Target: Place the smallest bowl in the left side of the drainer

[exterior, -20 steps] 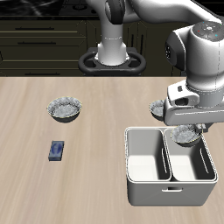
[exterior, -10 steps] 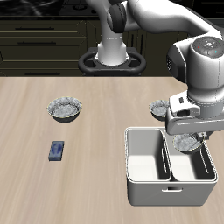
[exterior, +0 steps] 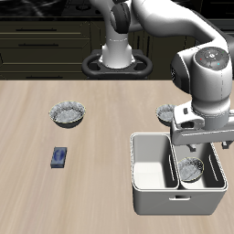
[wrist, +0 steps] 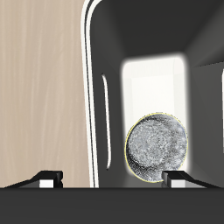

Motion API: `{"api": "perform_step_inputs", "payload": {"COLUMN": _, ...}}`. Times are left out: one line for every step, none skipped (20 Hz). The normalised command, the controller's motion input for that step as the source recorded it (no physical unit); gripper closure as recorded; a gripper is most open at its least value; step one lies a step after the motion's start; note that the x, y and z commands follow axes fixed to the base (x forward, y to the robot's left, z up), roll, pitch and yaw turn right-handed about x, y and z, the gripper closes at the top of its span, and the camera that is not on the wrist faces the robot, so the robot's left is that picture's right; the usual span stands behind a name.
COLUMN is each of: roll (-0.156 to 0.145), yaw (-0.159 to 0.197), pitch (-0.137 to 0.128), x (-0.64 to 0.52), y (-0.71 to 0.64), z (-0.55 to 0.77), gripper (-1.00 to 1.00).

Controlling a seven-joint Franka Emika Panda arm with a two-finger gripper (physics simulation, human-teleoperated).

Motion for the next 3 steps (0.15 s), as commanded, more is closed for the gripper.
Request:
{"api": "perform_step_inputs", "payload": {"roll": -0.014, "yaw": 0.075, "pitch": -0.038, "x": -0.05, "y": -0.03, "z": 0.01, "gripper": -1.0}}
{"api": "perform_step_inputs", "payload": {"roll": 0.015, "yaw": -0.053, "pitch": 0.033, "x": 0.1, "y": -0.04, "z": -0.04, "gripper": -1.0}}
{"api": "perform_step_inputs", "payload": {"roll": -0.018, "yaw": -0.005, "pitch": -0.027, "x": -0.02, "y": -0.1, "z": 0.05, "gripper": -1.0}}
